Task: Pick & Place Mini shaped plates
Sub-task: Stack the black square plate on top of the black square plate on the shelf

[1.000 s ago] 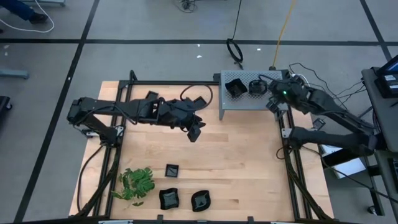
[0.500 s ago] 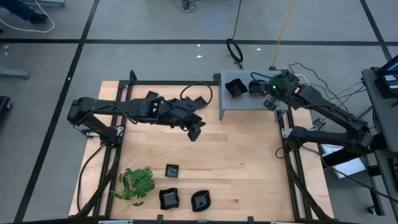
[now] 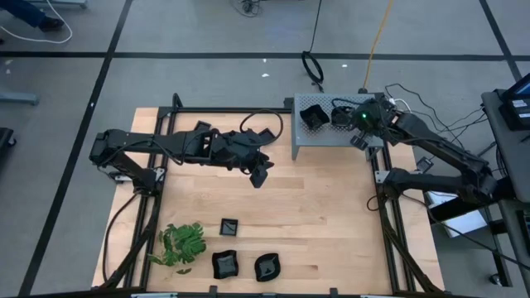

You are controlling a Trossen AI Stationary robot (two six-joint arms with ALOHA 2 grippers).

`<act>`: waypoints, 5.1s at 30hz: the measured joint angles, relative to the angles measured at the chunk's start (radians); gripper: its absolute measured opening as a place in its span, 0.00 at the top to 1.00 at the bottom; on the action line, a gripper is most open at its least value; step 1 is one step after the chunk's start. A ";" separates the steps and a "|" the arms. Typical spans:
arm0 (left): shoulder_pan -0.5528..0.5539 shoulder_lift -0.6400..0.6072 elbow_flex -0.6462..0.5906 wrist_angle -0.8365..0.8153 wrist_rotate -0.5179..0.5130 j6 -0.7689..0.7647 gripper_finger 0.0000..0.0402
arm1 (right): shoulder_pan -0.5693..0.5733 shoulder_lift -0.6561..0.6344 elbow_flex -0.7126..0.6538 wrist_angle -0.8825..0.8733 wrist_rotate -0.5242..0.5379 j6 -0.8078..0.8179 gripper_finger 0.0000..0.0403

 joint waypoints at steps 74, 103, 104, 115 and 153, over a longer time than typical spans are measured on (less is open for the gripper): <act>0.001 0.000 0.000 -0.056 -0.122 0.118 0.68 | 0.124 -0.159 0.000 0.329 -0.574 0.007 0.79; 0.433 0.000 -0.309 -0.656 -0.041 -0.260 0.68 | 0.124 -0.158 0.000 0.487 -0.568 -0.129 0.80; 0.466 0.000 -0.333 -0.620 -0.027 -0.225 0.68 | 0.124 -0.158 0.000 0.487 -0.568 -0.114 0.80; 0.762 0.000 -0.481 -0.280 -0.033 -0.078 0.68 | 0.124 -0.153 0.000 0.567 -0.568 0.041 0.80; 0.887 0.198 -0.586 0.038 -0.027 0.127 0.72 | 0.124 -0.011 0.000 0.842 -0.419 0.177 0.81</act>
